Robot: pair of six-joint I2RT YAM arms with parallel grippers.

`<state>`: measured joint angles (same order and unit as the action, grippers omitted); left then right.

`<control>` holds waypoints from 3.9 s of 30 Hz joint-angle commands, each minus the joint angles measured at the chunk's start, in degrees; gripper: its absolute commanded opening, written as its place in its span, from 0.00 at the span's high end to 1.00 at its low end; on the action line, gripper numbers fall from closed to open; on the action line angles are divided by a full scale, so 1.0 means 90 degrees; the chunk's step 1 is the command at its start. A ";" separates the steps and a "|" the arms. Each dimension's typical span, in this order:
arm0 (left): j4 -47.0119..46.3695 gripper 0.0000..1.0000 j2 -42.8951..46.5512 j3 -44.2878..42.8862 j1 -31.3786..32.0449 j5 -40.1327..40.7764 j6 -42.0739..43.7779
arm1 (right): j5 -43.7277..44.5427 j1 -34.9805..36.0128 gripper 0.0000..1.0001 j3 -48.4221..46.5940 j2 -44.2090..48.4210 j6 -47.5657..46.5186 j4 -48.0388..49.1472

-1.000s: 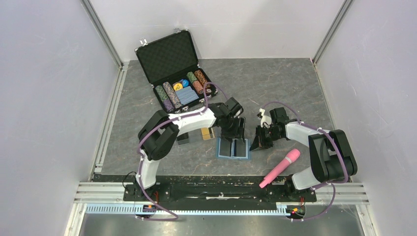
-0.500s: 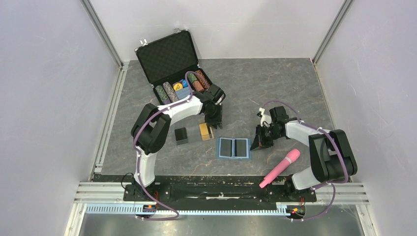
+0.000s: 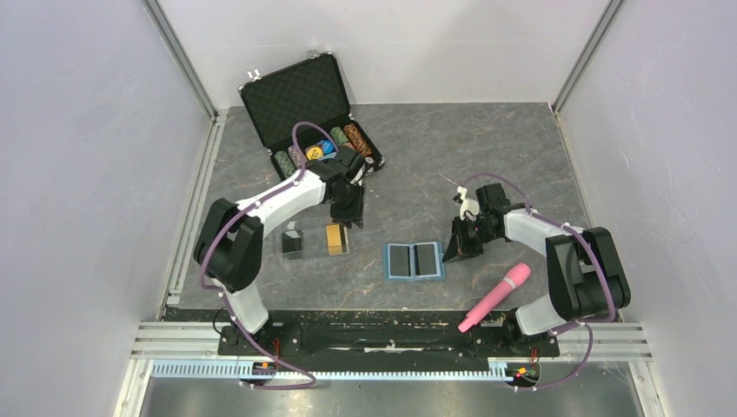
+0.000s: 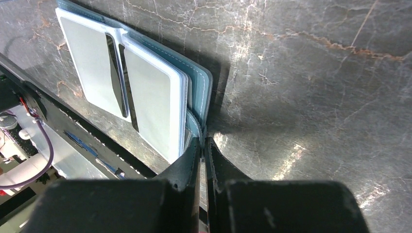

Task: Put the credit cards into the card holder
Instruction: Close the card holder at the center of the board.

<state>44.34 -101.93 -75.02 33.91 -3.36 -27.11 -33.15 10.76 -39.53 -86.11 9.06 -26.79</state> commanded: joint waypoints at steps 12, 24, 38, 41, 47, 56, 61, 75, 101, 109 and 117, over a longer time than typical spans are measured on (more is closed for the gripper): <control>-0.1605 0.49 -0.0112 0.0638 0.0877 -0.1607 -0.1363 | -0.0136 -0.0050 1.00 0.0171 0.0166 0.0070 0.0050; -0.2105 0.41 -0.0490 0.1124 0.1242 -0.1469 -0.1817 | -0.0175 -0.0077 1.00 0.0242 0.0204 0.0094 0.0105; -0.3644 0.41 -0.0016 0.1724 0.1193 -0.2347 -0.2212 | -0.0236 -0.0081 1.00 0.0303 0.0197 0.0085 0.0166; -0.3669 0.44 0.0227 0.1715 0.1186 -0.2405 -0.2236 | -0.0234 -0.0075 1.00 0.0281 0.0207 0.0086 0.0159; -0.3610 0.47 0.0597 0.1649 0.1201 -0.2392 -0.2290 | -0.0223 -0.0078 1.00 0.0271 0.0211 0.0055 0.0135; -0.4360 0.49 -0.0098 0.1329 0.1439 -0.3154 -0.2573 | -0.0299 -0.0074 1.00 0.0354 0.0193 0.0093 0.0231; -0.4477 0.48 -0.0669 0.0886 0.1707 -0.3480 -0.2564 | -0.0517 -0.0073 1.00 0.0377 0.0124 0.0186 0.0339; -0.3354 0.62 -0.1078 0.0677 0.1776 -0.2981 -0.2005 | -0.0751 0.0020 0.93 0.0455 0.0079 0.0428 0.0538; -0.2031 0.84 -0.1602 0.0250 0.1896 -0.2343 -0.1392 | -0.0981 0.0024 0.84 0.0012 -0.0280 -0.0444 0.0585; -0.1777 0.71 -0.1594 0.0157 0.1890 -0.2094 -0.1352 | -0.0985 0.0041 0.85 0.0267 -0.0294 -0.0580 0.0231; -0.1660 0.70 -0.1578 0.0142 0.1858 -0.1998 -0.1270 | -0.1720 0.0261 0.91 0.0466 -0.0454 -0.0529 0.0526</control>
<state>25.52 -114.39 -74.04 50.76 -27.14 -43.09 -42.63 11.70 -36.42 -89.17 4.86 -23.22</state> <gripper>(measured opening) 0.302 0.134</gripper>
